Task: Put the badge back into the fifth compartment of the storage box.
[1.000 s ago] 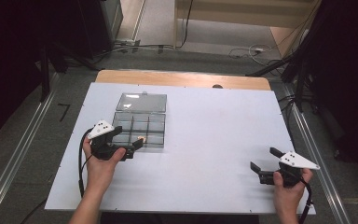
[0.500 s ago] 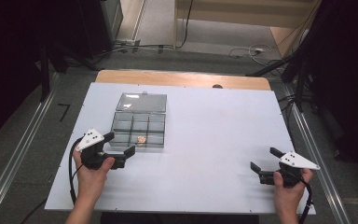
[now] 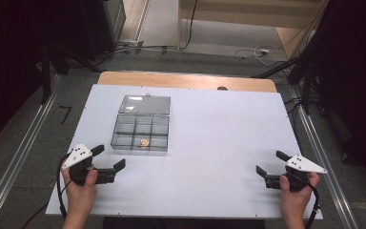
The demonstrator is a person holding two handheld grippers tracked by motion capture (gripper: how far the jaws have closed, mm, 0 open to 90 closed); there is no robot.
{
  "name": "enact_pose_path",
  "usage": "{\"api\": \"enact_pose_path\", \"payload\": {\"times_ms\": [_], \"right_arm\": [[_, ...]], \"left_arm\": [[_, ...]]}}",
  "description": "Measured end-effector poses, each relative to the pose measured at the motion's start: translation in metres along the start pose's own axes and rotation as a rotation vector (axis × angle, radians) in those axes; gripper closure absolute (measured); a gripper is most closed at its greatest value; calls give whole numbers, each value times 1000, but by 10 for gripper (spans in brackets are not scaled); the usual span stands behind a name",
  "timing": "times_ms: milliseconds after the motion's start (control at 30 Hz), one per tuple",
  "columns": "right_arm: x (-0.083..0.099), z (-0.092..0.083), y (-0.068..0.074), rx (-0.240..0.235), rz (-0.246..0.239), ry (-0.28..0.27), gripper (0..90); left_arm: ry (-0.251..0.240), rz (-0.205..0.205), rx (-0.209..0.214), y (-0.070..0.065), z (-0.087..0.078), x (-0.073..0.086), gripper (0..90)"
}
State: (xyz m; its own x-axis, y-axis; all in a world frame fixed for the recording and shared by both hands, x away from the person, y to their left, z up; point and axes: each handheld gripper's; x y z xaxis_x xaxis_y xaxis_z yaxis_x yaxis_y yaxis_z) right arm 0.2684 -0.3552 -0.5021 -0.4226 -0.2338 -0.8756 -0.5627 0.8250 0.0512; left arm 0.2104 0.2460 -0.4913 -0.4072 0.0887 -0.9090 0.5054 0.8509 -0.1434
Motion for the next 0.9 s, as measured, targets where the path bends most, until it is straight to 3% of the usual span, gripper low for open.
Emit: {"api": "enact_pose_path", "payload": {"times_ms": [133, 300, 367, 467, 633, 800, 900], "right_arm": [[0, 0, -1, 0, -2, -2, 0], [0, 0, -1, -1, -4, -4, 0], [0, 0, -1, -2, -4, -6, 0], [0, 0, -2, -4, -1, -6, 0], [0, -1, -2, -5, 8, -8, 0], [0, -1, -2, -4, 11, -9, 0], [1, -1, -3, -1, 14, -11, 0]], "left_arm": [[13, 8, -18, 7, -4, 10, 0], [49, 86, -63, 15, -9, 19, 0], [27, 63, -48, 21, -12, 20, 0], [32, 89, -91, 25, -17, 21, 0], [-20, 19, -84, 37, -26, 26, 0], [-63, 41, -66, 35, -27, 30, 0], [-96, 12, -80, 36, -29, 32, 0]]}}
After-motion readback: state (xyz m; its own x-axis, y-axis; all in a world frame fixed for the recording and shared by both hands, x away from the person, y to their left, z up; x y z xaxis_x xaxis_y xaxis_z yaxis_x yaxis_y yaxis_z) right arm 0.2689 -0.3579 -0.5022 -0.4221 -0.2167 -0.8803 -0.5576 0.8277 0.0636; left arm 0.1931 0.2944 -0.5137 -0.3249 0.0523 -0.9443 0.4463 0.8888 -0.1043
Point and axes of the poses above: each handheld gripper's, and its own axes: z roughly forward along the jaws, x roughly out of its underside, y roughly to its left, and after that the axes turned 4 degrees about z, right-handed
